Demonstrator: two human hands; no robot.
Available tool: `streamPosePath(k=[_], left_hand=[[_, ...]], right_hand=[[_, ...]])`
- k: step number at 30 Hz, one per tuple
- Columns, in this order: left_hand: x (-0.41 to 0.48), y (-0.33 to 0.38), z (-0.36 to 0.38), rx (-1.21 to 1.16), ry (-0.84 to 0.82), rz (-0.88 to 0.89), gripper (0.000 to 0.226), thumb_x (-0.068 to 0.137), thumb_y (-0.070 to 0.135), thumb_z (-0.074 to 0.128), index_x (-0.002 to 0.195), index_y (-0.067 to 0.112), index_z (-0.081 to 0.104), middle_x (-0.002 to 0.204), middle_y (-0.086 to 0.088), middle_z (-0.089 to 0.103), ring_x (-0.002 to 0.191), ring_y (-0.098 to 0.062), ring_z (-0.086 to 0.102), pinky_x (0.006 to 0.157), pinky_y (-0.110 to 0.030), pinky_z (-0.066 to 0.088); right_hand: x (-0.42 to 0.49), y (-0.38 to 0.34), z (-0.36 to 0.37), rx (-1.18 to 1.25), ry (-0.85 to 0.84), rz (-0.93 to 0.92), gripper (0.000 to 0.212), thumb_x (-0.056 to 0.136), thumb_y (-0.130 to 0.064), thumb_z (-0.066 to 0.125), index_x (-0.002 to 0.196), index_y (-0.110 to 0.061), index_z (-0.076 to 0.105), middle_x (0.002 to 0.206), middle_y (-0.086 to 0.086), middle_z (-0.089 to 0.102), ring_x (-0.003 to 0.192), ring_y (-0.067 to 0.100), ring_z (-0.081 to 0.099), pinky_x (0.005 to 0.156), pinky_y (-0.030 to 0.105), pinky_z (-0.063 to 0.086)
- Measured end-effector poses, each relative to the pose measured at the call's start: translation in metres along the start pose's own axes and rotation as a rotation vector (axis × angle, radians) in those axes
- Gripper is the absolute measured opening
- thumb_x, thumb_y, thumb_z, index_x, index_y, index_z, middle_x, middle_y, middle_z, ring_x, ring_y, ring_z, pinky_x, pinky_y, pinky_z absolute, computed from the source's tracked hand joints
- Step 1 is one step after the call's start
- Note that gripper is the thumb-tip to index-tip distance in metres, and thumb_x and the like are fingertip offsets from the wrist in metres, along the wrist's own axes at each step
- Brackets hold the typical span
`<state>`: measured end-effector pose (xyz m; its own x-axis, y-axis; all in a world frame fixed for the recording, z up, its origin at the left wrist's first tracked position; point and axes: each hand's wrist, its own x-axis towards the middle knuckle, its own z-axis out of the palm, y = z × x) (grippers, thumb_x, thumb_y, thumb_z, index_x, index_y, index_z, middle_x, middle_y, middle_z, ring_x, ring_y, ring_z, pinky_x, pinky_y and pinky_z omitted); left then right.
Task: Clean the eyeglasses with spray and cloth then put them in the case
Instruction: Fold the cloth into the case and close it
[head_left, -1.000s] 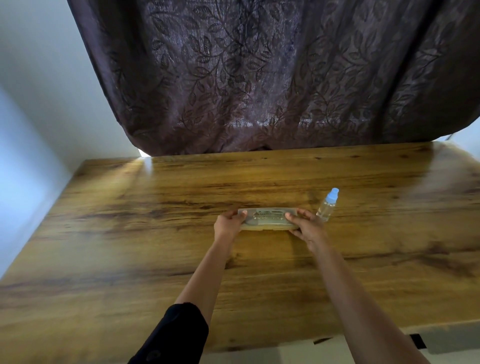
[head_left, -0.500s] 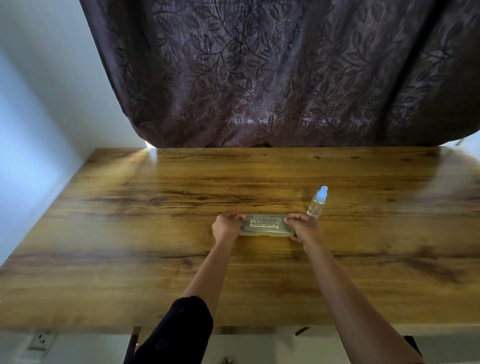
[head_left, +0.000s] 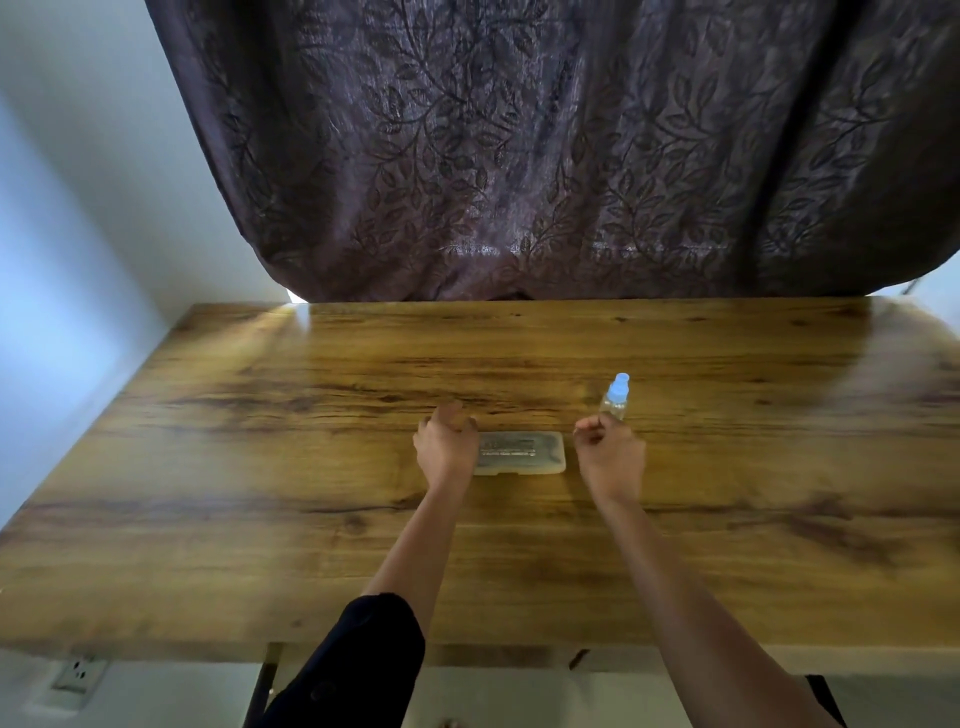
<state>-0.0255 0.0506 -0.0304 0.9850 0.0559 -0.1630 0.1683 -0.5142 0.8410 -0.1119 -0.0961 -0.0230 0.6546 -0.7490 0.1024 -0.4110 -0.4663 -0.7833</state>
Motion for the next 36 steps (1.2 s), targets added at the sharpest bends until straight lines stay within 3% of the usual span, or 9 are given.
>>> streamPosePath(k=[5, 9, 13, 18, 29, 36], left_hand=[[-0.011, 0.034, 0.023, 0.016, -0.063, 0.182, 0.026, 0.088, 0.013, 0.052, 0.107, 0.024, 0.064, 0.115, -0.002, 0.063, 0.110, -0.022, 0.056, 0.094, -0.042, 0.047], [-0.019, 0.059, 0.043, 0.012, -0.156, 0.251, 0.032, 0.088, 0.005, 0.052, 0.112, 0.022, 0.064, 0.112, 0.004, 0.067, 0.102, -0.011, 0.061, 0.091, -0.027, 0.049], [-0.022, 0.072, 0.067, 0.034, -0.244, 0.308, 0.027, 0.088, 0.013, 0.056, 0.110, 0.027, 0.065, 0.103, 0.010, 0.070, 0.095, -0.006, 0.063, 0.091, -0.028, 0.050], [-0.023, 0.079, 0.092, 0.136, -0.342, 0.342, 0.032, 0.085, 0.031, 0.062, 0.116, 0.034, 0.060, 0.110, 0.009, 0.068, 0.102, -0.011, 0.062, 0.093, -0.037, 0.049], [-0.019, 0.082, 0.103, 0.109, -0.331, 0.364, 0.024, 0.082, 0.039, 0.064, 0.106, 0.037, 0.064, 0.103, 0.014, 0.069, 0.100, -0.010, 0.062, 0.095, -0.044, 0.045], [-0.018, 0.084, 0.102, 0.085, -0.339, 0.356, 0.021, 0.083, 0.034, 0.064, 0.103, 0.031, 0.067, 0.105, 0.013, 0.069, 0.101, -0.011, 0.061, 0.097, -0.045, 0.043]], right_hand=[[0.009, 0.006, -0.016, 0.059, 0.173, -0.118, 0.013, 0.080, -0.001, 0.060, 0.086, -0.010, 0.065, 0.087, 0.003, 0.069, 0.075, 0.016, 0.065, 0.065, 0.021, 0.047], [0.024, 0.019, -0.027, 0.104, 0.243, -0.071, 0.017, 0.080, 0.002, 0.057, 0.091, -0.009, 0.064, 0.092, 0.006, 0.067, 0.074, 0.015, 0.061, 0.066, 0.021, 0.044], [0.039, 0.032, -0.035, 0.076, 0.167, -0.003, 0.029, 0.079, 0.003, 0.057, 0.105, -0.007, 0.063, 0.098, 0.010, 0.067, 0.079, 0.018, 0.061, 0.069, 0.019, 0.042], [0.052, 0.043, -0.036, 0.029, -0.003, 0.065, 0.044, 0.079, -0.001, 0.061, 0.120, -0.014, 0.058, 0.103, 0.008, 0.068, 0.087, 0.021, 0.065, 0.072, 0.016, 0.042], [0.062, 0.046, -0.025, 0.099, -0.135, 0.078, 0.048, 0.077, -0.004, 0.069, 0.122, -0.014, 0.056, 0.105, 0.006, 0.068, 0.090, 0.018, 0.064, 0.086, 0.032, 0.052], [0.064, 0.046, -0.018, 0.076, -0.153, 0.042, 0.038, 0.075, -0.009, 0.072, 0.111, -0.015, 0.063, 0.096, 0.001, 0.071, 0.085, 0.012, 0.065, 0.077, 0.022, 0.050]])
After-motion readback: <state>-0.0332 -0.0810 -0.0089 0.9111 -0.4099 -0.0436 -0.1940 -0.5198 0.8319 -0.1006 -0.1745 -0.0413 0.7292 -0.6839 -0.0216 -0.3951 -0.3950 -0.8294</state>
